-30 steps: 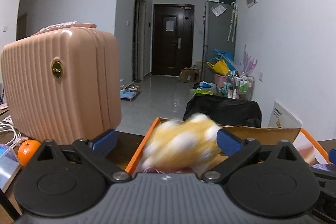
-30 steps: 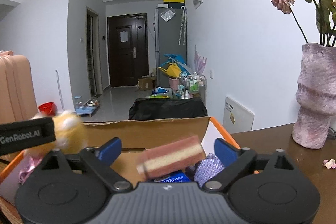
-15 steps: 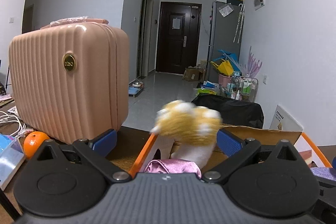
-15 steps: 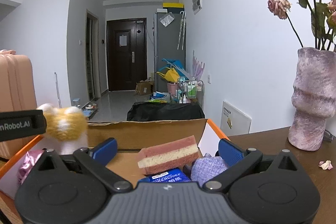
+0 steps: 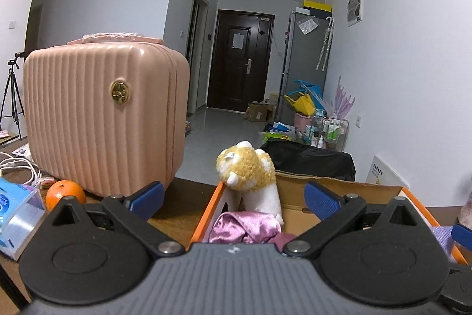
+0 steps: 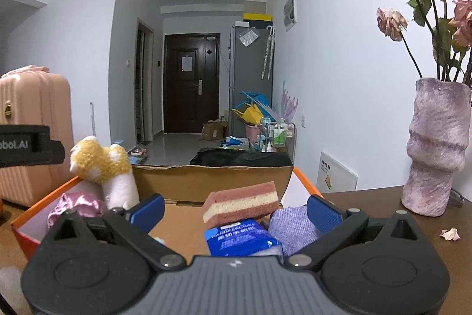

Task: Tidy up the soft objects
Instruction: 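Move both tools back toward the clear iridescent bag on the table, then grasp the small white paper piece on the table with the right tool, then grasp the clear iridescent bag with the left tool while the right tool holds the paper, then carry the iridescent bag and white paper over the box with both tools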

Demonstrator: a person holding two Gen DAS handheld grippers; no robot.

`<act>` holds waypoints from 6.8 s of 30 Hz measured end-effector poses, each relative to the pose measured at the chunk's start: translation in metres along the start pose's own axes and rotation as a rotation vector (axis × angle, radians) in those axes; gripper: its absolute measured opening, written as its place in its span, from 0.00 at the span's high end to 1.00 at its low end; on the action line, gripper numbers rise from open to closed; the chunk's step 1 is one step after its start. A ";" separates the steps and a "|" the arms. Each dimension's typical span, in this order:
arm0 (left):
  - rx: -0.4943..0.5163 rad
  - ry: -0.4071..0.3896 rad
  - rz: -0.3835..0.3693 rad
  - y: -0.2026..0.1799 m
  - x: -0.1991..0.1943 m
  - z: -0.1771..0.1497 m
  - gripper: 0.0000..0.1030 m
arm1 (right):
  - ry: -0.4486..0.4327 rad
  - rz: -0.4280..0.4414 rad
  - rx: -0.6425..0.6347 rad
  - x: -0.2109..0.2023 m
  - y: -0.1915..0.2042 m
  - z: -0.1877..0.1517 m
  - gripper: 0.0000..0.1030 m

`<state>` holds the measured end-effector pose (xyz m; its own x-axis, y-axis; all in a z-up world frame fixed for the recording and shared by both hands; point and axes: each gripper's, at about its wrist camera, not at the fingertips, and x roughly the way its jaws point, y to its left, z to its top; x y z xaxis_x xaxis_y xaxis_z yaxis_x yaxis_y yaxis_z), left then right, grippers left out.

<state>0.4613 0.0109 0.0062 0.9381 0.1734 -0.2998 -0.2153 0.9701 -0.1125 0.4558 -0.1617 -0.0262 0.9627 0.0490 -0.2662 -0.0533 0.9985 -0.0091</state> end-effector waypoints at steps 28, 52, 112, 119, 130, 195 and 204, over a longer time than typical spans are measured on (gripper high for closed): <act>0.170 0.008 -0.054 0.064 -0.096 -0.041 0.00 | 0.059 0.180 -0.122 -0.107 0.015 -0.038 0.00; 0.227 0.125 -0.058 0.114 -0.180 -0.084 0.00 | 0.135 0.205 -0.145 -0.192 0.034 -0.067 0.00; 0.198 0.221 -0.062 0.137 -0.182 -0.092 0.00 | 0.216 0.233 -0.037 -0.169 0.058 -0.065 0.84; 0.173 0.212 -0.043 0.132 -0.170 -0.086 0.00 | 0.203 0.194 -0.020 -0.156 0.039 -0.061 0.84; 0.166 0.216 -0.066 0.095 -0.146 -0.083 0.00 | 0.185 0.116 0.013 -0.132 0.002 -0.055 0.84; 0.192 0.233 -0.067 0.017 -0.044 -0.065 0.58 | 0.111 0.010 -0.049 -0.080 -0.070 -0.043 0.83; 0.155 0.170 -0.085 0.022 -0.075 -0.056 0.58 | 0.053 0.004 -0.034 -0.098 -0.064 -0.037 0.83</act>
<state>0.3711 0.0093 -0.0268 0.8891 0.0719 -0.4521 -0.0815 0.9967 -0.0016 0.3548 -0.2310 -0.0351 0.9470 0.0512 -0.3171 -0.0674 0.9969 -0.0406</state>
